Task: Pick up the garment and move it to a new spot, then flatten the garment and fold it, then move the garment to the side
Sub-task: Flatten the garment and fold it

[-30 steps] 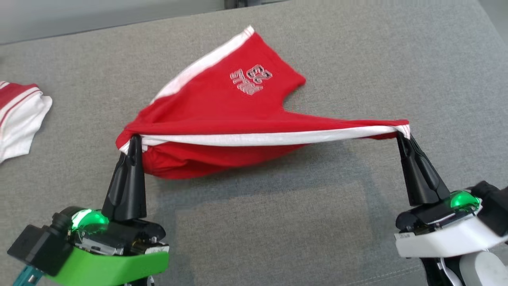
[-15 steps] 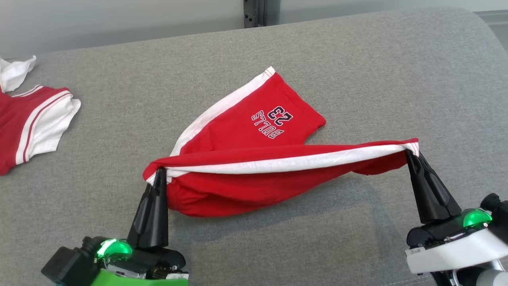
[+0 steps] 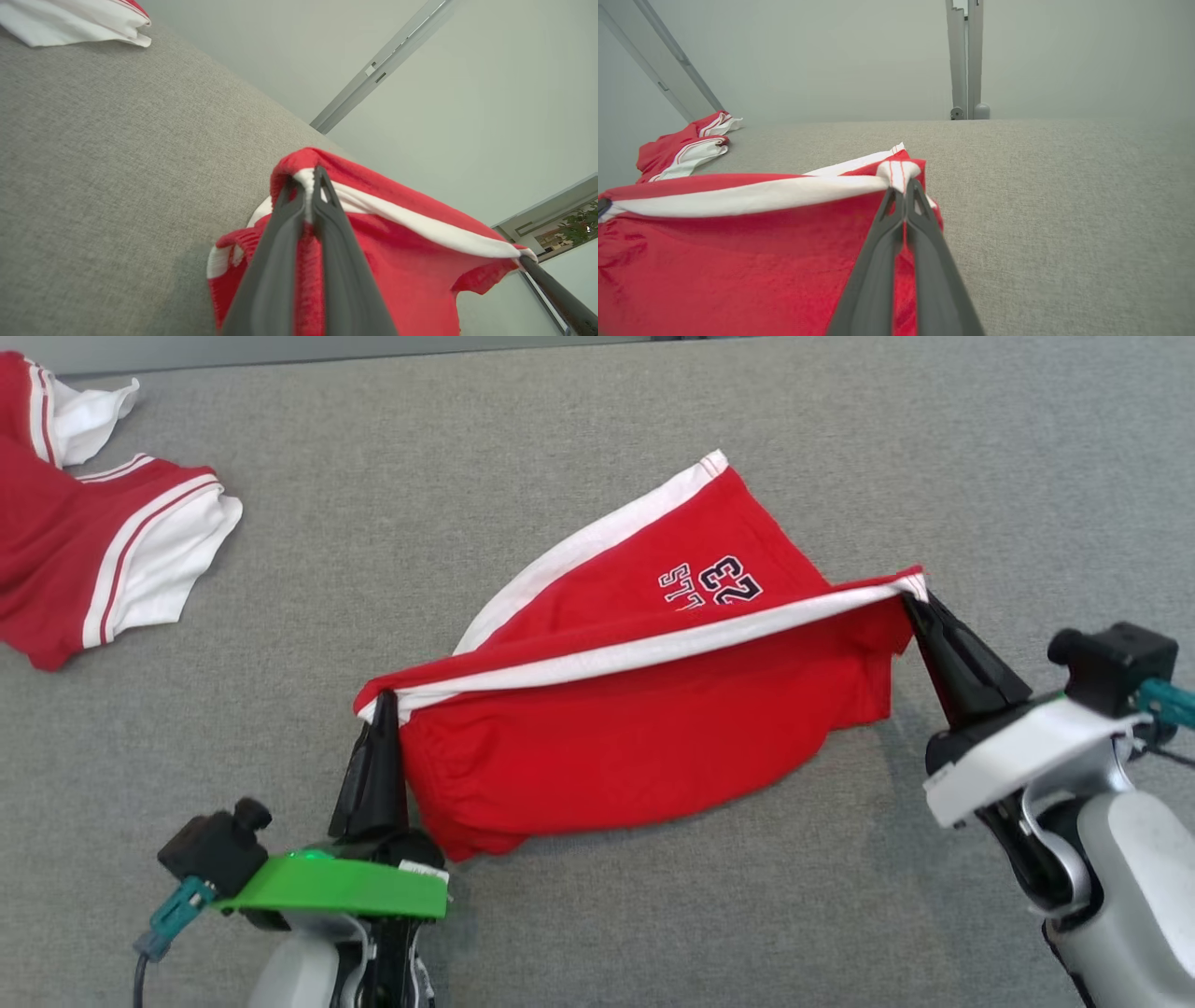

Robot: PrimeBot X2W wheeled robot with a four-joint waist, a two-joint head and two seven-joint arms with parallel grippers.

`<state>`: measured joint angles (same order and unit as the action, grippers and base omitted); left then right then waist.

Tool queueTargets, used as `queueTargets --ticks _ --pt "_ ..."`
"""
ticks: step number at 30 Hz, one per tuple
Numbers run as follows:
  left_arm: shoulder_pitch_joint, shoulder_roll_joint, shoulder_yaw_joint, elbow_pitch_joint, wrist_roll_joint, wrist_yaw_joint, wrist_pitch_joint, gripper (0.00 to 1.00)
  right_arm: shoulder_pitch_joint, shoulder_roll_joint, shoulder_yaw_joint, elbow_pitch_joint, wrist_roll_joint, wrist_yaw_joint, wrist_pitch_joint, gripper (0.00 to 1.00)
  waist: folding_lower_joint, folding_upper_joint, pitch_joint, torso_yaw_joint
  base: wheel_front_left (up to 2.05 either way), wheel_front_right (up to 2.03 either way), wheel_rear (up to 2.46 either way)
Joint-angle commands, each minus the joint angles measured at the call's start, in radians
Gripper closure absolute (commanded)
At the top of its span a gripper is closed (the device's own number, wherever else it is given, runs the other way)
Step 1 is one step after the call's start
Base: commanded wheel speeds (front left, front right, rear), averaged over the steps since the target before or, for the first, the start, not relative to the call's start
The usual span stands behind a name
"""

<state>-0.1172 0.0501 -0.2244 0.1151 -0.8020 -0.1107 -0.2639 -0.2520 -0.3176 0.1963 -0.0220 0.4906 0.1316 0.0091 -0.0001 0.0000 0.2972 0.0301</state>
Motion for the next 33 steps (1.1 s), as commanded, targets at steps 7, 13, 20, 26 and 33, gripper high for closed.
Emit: queueTargets --ticks 7,13,20,26,33 --pt "-0.178 0.002 -0.058 0.158 -0.049 0.077 -0.001 1.0 -0.282 -0.062 0.128 0.219 0.045 -0.002 0.058 1.0 0.0001 0.0 0.092 0.079 0.0 0.0 0.0" --pt "-0.249 0.002 -0.092 0.19 -0.081 0.114 -0.001 1.0 -0.477 -0.081 0.214 0.389 0.075 -0.002 0.079 1.0 0.0001 0.0 0.124 0.118 0.0 0.0 0.0" --pt "-0.276 0.002 -0.148 0.188 -0.116 0.142 -0.001 1.0 -0.63 -0.086 0.301 0.566 0.108 -0.002 0.088 1.0 0.0001 0.0 0.136 0.148 0.0 0.0 0.0" --pt "-0.285 0.002 -0.191 0.18 -0.119 0.154 -0.001 1.0 -0.71 -0.082 0.37 0.697 0.133 -0.002 0.083 1.0 0.0001 0.0 0.139 0.168 0.0 0.0 0.0" --pt "-0.264 0.002 -0.22 0.139 -0.012 0.152 -0.001 0.0 -0.764 -0.069 0.395 0.818 0.16 -0.002 0.017 0.0 0.0001 0.0 0.134 0.18 0.0 0.0 0.0"
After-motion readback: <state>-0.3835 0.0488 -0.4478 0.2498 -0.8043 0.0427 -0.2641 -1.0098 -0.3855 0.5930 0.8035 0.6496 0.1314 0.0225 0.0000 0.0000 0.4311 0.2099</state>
